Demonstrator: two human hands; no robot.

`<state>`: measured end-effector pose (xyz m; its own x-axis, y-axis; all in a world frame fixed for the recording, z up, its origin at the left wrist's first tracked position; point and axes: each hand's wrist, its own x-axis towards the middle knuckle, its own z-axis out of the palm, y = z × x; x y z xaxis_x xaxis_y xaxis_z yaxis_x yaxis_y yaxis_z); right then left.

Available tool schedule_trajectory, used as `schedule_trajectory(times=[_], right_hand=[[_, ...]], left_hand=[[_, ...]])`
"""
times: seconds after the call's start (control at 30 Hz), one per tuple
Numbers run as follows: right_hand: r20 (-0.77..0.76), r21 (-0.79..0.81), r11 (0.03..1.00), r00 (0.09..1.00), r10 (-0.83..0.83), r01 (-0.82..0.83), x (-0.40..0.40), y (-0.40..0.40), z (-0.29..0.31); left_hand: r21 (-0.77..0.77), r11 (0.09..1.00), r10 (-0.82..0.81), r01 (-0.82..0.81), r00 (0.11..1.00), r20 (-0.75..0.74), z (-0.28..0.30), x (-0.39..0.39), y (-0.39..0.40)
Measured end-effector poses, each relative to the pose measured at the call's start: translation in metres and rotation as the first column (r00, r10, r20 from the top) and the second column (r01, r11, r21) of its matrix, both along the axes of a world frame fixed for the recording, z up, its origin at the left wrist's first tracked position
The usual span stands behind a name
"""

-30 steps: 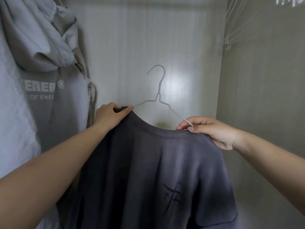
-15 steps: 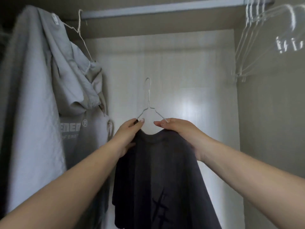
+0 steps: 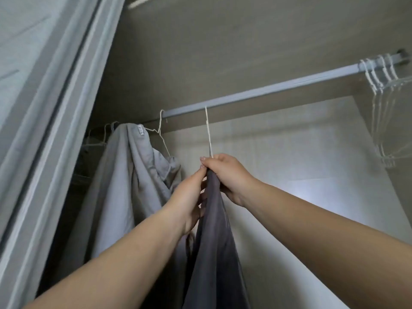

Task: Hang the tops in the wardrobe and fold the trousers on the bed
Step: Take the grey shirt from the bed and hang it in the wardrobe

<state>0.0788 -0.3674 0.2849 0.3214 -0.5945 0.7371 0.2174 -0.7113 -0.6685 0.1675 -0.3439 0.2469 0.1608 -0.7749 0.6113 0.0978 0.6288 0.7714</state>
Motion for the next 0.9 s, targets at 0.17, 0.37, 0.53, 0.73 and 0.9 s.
schedule_trajectory(times=[0.17, 0.37, 0.53, 0.73, 0.9], right_hand=[[0.067, -0.079, 0.996, 0.997, -0.044, 0.049, 0.035, -0.009, 0.046], [0.118, -0.104, 0.984, 0.984, -0.135, 0.147, 0.073, -0.027, 0.092], [0.078, -0.105, 0.966, 0.971, -0.228, 0.235, 0.096, -0.047, 0.116], [-0.005, -0.099, 0.967, 0.972, -0.236, 0.234, 0.122, -0.06, 0.125], [-0.054, -0.025, 0.977, 0.975, -0.215, 0.214, 0.139, -0.063, 0.118]], left_hand=[[-0.07, 0.991, 0.117, -0.112, 0.991, 0.064, 0.035, 0.022, 0.02], [-0.185, 0.969, 0.182, -0.163, 0.979, 0.092, 0.055, 0.04, 0.039], [-0.219, 0.947, 0.25, -0.233, 0.967, 0.05, 0.068, 0.049, 0.028], [-0.216, 0.928, 0.313, -0.304, 0.95, 0.011, 0.071, 0.06, 0.02], [-0.176, 0.914, 0.369, -0.365, 0.93, -0.015, 0.068, 0.065, 0.017]])
